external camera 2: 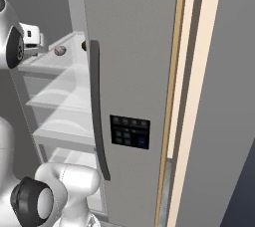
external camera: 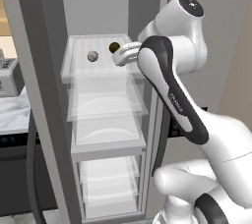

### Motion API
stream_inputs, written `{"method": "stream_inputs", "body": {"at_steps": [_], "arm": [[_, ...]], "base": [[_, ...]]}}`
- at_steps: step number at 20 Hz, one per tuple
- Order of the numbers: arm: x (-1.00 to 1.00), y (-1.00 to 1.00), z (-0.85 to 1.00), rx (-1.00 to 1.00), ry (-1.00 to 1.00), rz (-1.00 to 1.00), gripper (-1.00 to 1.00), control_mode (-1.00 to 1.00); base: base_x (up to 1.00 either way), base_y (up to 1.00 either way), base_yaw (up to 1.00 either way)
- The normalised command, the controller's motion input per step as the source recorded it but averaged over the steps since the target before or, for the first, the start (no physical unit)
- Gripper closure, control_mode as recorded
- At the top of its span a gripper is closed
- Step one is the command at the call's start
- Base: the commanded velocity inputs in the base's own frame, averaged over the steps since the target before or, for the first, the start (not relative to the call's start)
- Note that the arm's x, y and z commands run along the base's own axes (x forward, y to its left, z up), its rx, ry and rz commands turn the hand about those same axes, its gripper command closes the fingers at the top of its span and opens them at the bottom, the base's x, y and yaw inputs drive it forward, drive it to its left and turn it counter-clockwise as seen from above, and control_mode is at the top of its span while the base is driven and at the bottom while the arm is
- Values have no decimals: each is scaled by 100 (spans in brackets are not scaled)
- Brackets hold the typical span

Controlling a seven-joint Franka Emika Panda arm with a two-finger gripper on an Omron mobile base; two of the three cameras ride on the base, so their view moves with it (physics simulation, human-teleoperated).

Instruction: Pick the egg and butter from the fridge and place them by the bowl for mixing.

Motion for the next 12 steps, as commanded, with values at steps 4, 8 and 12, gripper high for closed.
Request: {"method": "stream_inputs", "body": {"at_steps": [4,8,12], "arm": [[12,0,-24,-1,-20,0,-100,-100],[16,0,-2,0,-9,-5,-100,-100],[9,0,0,1,-1,-18,-100,-100]], "base": [[0,0,0],[0,0,0],[0,0,0]]}}
